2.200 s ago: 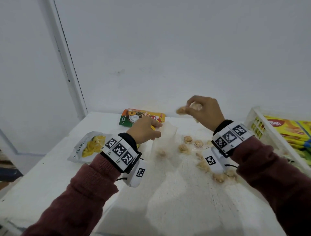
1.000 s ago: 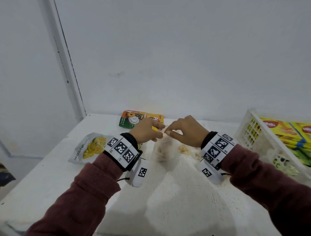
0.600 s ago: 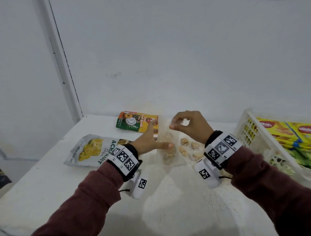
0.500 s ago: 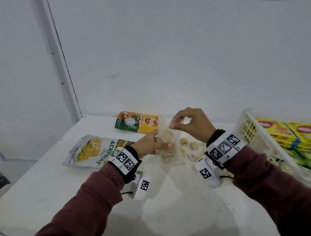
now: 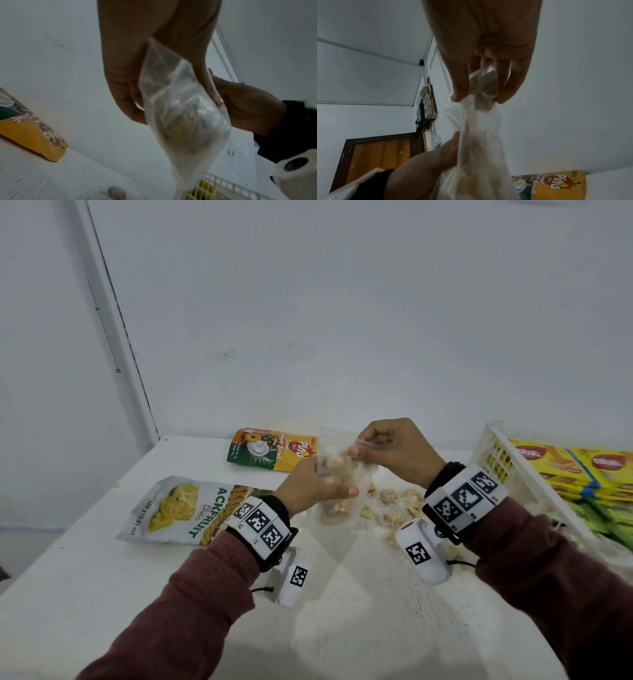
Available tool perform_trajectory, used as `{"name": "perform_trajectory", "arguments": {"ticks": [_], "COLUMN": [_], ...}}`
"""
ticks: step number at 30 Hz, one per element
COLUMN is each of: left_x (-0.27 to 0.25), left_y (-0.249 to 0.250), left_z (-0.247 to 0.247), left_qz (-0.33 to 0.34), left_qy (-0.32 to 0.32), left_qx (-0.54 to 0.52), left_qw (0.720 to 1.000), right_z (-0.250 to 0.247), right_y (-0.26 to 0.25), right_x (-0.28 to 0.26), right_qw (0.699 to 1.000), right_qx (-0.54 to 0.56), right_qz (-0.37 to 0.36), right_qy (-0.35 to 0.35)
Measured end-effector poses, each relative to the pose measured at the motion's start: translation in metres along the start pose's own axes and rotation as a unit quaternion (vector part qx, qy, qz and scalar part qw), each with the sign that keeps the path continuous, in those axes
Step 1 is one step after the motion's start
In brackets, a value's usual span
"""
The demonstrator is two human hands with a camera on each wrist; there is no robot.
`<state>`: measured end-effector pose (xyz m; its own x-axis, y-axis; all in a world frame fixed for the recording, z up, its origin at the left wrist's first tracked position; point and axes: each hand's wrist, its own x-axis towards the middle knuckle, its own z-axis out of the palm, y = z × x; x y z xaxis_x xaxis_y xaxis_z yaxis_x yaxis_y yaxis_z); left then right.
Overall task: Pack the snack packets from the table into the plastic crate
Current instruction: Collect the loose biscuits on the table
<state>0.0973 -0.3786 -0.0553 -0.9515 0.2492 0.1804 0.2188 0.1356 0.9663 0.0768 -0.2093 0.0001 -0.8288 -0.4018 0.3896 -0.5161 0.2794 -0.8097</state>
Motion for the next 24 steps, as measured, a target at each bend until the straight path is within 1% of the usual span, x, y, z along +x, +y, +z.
{"name": "perform_trajectory", "arguments": {"ticks": [3,5,6,7,11,13,16,19,21,24], "left_x": [-0.001,-0.005,-0.006,-0.009,-0.008,-0.008,-0.009,-0.007,-0.007,-0.005], "left_y": [-0.002,-0.004,-0.006,-0.005,-0.007,-0.007,-0.007,-0.007,-0.005,-0.005], "left_z": [-0.001,-0.002,-0.003,-0.003,-0.004,-0.005,-0.007,-0.006,-0.005,-0.006], "left_qz": [-0.056,-0.058,-0.061,-0.058,-0.037,-0.027,-0.017,0.003,0.013,0.036], "left_qy": [-0.066,-0.098,-0.099,-0.096,-0.037,-0.028,-0.022,-0.016,0.01,0.035], "left_qx": [-0.06,-0.077,-0.07,-0.062,-0.027,-0.02,-0.019,-0.022,-0.03,0.021], "left_qw": [0.994,0.991,0.991,0.992,0.998,0.999,0.999,1.0,0.999,0.999], "right_z": [0.001,0.001,0.001,0.001,-0.001,-0.003,-0.003,0.0,0.002,0.005], "right_y": [-0.002,-0.004,-0.005,-0.005,-0.009,-0.012,-0.012,-0.01,-0.01,-0.011], "right_x": [0.002,0.002,0.002,0.003,0.003,0.003,0.003,0.004,0.003,0.002], "right_qw": [1.0,1.0,0.999,0.999,0.998,0.997,0.994,0.994,0.992,0.989], "right_qx": [-0.003,-0.008,-0.013,-0.02,-0.05,-0.068,-0.106,-0.11,-0.121,-0.144], "right_qz": [-0.008,-0.013,-0.015,-0.013,0.007,0.019,0.007,0.003,-0.003,-0.015], "right_qy": [0.014,0.026,0.034,0.039,0.024,0.017,0.014,0.028,0.023,0.017]}}
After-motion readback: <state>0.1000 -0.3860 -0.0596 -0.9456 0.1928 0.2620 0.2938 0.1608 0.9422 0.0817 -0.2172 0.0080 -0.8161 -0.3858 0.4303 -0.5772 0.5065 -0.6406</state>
